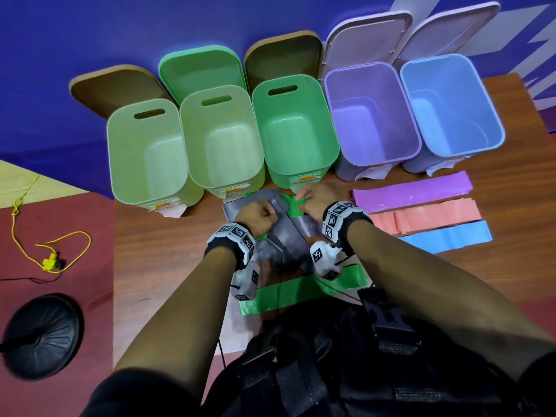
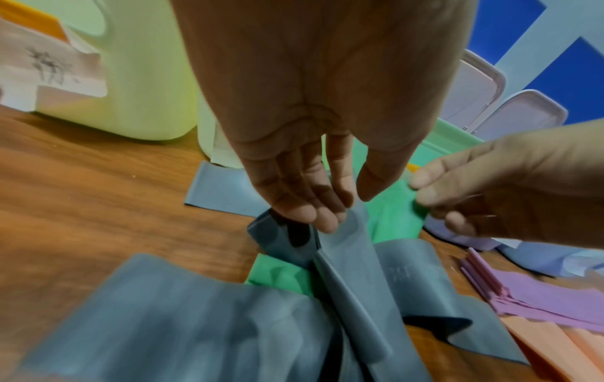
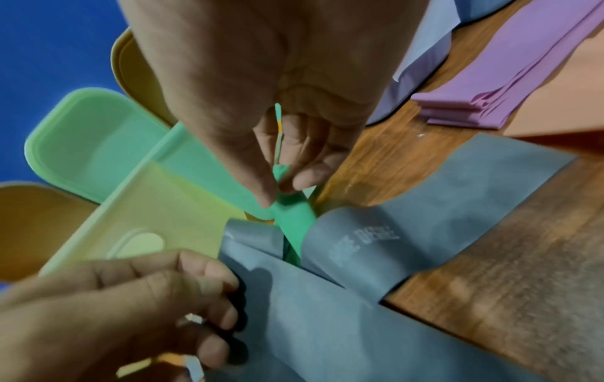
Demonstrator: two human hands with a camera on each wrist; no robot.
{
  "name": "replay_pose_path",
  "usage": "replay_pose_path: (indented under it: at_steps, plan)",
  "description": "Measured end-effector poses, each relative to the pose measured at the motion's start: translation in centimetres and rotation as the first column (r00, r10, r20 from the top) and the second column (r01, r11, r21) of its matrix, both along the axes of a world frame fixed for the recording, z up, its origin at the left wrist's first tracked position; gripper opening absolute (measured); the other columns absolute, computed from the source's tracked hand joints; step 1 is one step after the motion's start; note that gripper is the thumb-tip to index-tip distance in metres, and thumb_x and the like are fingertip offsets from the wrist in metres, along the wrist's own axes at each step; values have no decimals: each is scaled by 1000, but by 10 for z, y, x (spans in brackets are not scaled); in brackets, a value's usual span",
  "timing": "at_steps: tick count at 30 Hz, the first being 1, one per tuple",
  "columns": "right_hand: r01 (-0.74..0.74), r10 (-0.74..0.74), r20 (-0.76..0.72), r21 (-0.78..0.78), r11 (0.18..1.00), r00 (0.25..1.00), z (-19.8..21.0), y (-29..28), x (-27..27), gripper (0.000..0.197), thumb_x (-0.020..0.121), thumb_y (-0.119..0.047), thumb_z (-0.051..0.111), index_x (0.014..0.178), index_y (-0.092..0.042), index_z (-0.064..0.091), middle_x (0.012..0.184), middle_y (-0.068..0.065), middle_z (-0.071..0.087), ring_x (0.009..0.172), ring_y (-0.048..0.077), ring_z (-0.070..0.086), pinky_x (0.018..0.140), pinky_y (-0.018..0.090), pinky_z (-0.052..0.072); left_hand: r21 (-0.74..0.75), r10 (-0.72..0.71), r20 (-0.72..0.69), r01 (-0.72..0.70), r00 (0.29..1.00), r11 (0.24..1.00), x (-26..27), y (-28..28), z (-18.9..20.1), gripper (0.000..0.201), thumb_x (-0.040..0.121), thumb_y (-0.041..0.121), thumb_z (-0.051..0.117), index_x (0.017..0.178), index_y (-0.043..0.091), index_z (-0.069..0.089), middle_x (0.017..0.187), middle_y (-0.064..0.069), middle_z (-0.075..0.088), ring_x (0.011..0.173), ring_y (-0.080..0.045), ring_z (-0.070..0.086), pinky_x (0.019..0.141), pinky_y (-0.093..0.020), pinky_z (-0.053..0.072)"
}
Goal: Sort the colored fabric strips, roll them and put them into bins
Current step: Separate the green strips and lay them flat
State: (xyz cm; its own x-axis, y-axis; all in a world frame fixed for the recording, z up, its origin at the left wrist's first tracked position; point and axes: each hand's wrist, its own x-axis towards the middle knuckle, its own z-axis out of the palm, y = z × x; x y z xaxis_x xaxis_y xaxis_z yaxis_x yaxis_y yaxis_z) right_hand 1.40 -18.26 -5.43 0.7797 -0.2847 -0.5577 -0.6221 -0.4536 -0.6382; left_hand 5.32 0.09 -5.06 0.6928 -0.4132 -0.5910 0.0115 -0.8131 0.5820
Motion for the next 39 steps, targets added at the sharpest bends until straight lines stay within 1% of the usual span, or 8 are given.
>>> replay_pose_path:
  at_steps: [5,10,13,16,18,25,28,39]
  plan:
    - [59,-68,71,121,991,995,14,-2,3,26,76,-2,73,68,-22,59,65,-5,56,65,14,53,68,27,42,-11,-5,40,6,999,1000,-3,8,5,17,89,13,59,75,22,56,81,-9,68,86,-34,68,80,-43,56]
    - [45,-82,168,211,976,982,40,0,0,25,80,-1,71,71,-21,58,67,-3,58,63,11,51,69,29,42,-86,30,28,-28,999,996,-5,10,9,7,77,28,58,79,24,52,69,-6,61,73,-32,65,77,-52,56]
    - [37,-108,237,285,958,965,56,4,-3,25,79,1,70,70,-19,59,65,2,58,59,13,49,67,31,42,-128,99,46,-92,994,988,-8,8,11,34,72,37,59,103,26,48,79,-9,66,75,-33,68,75,-52,58]
    - [-14,-89,278,351,936,956,69,8,-6,26,81,5,69,72,-17,59,58,-1,57,51,8,47,57,25,41,-210,112,126,-84,986,974,-13,5,29,64,85,19,67,140,29,36,79,0,64,71,-20,64,70,-31,55]
    - [-53,-76,300,401,914,951,79,9,-7,25,82,7,68,74,-16,59,58,0,56,48,7,45,53,23,39,-259,70,191,-19,979,966,-14,4,35,69,88,13,67,146,28,34,76,4,59,66,-11,56,63,-26,45]
    - [-55,-116,363,430,901,925,102,10,-16,23,81,3,67,82,-18,59,61,-3,53,56,11,44,56,25,39,-262,37,215,21,976,965,-17,5,44,12,90,14,66,94,22,58,70,3,57,68,-16,53,66,-26,38]
    - [-13,-153,369,411,911,917,104,7,-22,23,83,1,66,96,-17,63,69,-1,51,56,10,43,57,23,40,-257,80,229,-19,970,966,-16,13,39,25,87,18,72,75,27,52,67,2,51,64,-16,48,64,-30,37]
    - [12,-139,384,313,950,913,86,9,-37,18,90,-8,68,84,-25,73,80,-6,68,73,7,57,69,23,47,-126,96,225,-69,970,990,-23,41,22,20,87,8,60,81,25,52,71,1,59,69,-19,52,66,-29,38]
